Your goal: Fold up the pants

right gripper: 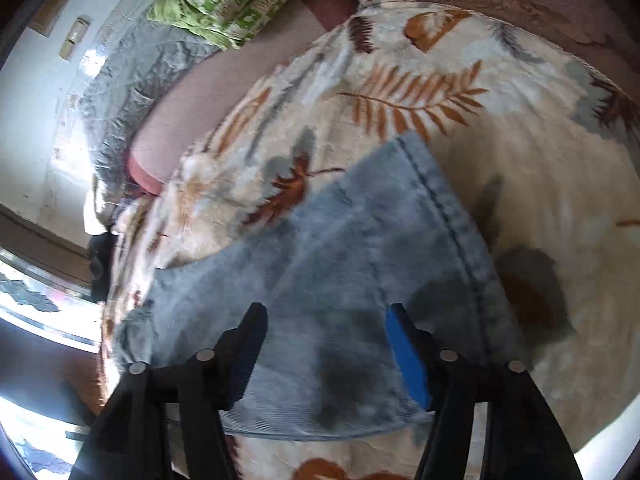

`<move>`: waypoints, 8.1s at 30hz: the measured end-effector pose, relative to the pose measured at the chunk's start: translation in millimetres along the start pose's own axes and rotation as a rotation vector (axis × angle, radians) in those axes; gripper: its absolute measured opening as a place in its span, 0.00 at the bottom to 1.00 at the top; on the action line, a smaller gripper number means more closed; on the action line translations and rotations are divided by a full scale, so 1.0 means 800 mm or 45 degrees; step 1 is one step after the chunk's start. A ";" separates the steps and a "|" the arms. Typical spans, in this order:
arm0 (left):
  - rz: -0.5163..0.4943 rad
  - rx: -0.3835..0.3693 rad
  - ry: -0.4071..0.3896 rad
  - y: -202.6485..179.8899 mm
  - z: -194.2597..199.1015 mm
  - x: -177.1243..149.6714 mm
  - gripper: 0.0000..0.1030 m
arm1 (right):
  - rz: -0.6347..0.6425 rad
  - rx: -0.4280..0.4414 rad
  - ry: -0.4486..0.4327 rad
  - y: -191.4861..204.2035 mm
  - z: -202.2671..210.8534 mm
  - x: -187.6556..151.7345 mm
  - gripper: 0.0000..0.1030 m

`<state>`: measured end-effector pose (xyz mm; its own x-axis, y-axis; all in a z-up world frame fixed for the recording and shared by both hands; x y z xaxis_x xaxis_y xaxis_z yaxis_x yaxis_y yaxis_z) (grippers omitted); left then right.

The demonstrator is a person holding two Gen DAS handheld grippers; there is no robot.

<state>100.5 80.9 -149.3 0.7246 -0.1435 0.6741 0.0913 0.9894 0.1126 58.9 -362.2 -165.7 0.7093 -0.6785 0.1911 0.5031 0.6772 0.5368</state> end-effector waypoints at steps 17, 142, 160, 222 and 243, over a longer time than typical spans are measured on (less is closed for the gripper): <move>-0.115 0.090 0.013 -0.018 -0.010 -0.008 0.82 | -0.034 0.207 -0.107 -0.030 0.041 -0.002 0.64; -0.102 0.000 -0.115 -0.048 0.010 0.005 0.94 | -0.474 0.290 -0.096 -0.103 0.054 -0.006 0.71; -0.246 -0.292 -0.090 -0.221 0.033 0.029 0.94 | -0.368 0.222 -0.121 -0.106 0.051 -0.004 0.29; 0.269 0.001 -0.103 0.003 0.099 0.000 0.94 | 0.341 0.539 0.419 0.238 -0.072 -0.202 0.61; -0.128 0.039 0.117 -0.077 0.006 -0.021 0.97 | 0.019 0.592 0.460 0.177 -0.090 -0.076 0.58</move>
<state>79.5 22.0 -163.9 0.7726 -0.2381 0.5886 0.1467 0.9689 0.1994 122.4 -204.9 -160.2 0.8790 -0.4745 -0.0466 0.2802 0.4351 0.8557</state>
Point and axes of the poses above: each gripper's, at about its wrist camera, not at the fingertips, and z roughly against the way its jaws point, y to its left, x to its top, the point moved 6 cm from there along -z, roughly the way its jaws point, and after that the axes turned 15 degrees about -z, right-handed, at the moved point
